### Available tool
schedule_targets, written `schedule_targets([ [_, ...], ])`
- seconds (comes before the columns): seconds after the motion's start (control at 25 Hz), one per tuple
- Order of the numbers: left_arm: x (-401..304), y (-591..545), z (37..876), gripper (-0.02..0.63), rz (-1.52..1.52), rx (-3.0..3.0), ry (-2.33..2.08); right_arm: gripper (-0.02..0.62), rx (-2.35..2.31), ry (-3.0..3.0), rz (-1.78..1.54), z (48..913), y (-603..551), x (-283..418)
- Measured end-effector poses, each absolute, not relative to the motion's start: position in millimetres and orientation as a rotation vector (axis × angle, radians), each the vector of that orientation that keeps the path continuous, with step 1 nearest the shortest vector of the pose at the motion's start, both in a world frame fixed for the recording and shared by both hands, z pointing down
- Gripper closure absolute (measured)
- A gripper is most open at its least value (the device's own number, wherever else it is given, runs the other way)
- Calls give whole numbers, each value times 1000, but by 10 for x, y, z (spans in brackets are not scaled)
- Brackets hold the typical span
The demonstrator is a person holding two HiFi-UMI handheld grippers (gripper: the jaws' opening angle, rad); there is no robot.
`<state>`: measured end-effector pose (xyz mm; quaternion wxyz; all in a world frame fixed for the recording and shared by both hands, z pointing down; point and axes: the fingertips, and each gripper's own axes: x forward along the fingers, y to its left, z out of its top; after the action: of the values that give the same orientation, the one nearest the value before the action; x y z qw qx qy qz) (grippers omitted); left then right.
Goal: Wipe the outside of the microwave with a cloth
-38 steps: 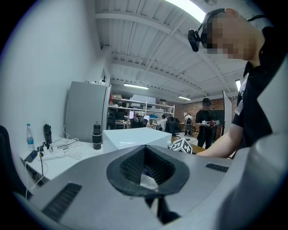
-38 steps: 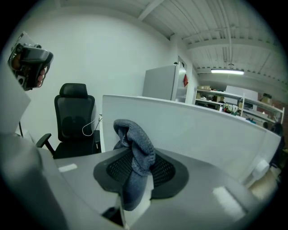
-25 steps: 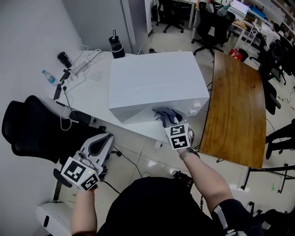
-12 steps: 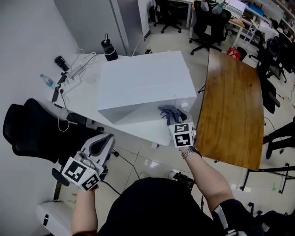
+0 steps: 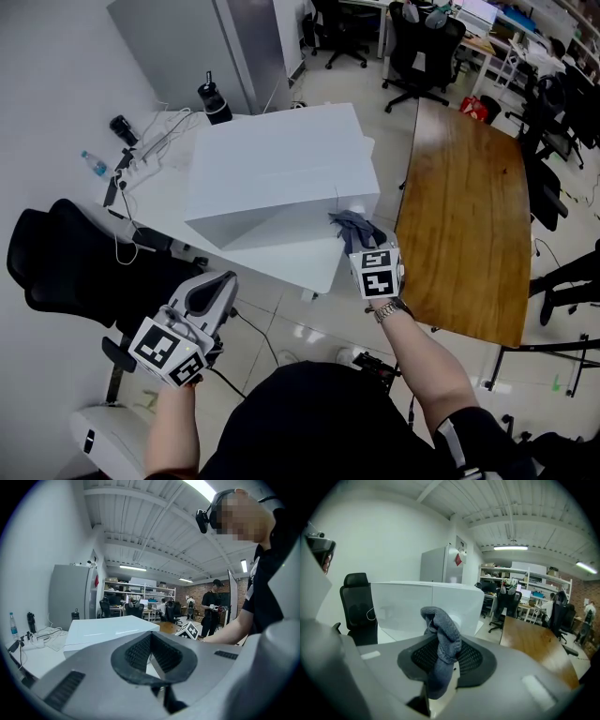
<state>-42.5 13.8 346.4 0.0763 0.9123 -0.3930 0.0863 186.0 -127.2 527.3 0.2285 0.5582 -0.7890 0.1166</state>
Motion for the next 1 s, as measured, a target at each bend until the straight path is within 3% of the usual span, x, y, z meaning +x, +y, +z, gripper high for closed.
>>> schedule_targets([
  [0.48,-74,364,3474,601,257,2712,-1213,498,1569,-2152,272,5093,-1355,2427],
  [1.0,278,566,3557,601,207,2689,-1237,497,1483,-2330,168,4539,-926,2405],
])
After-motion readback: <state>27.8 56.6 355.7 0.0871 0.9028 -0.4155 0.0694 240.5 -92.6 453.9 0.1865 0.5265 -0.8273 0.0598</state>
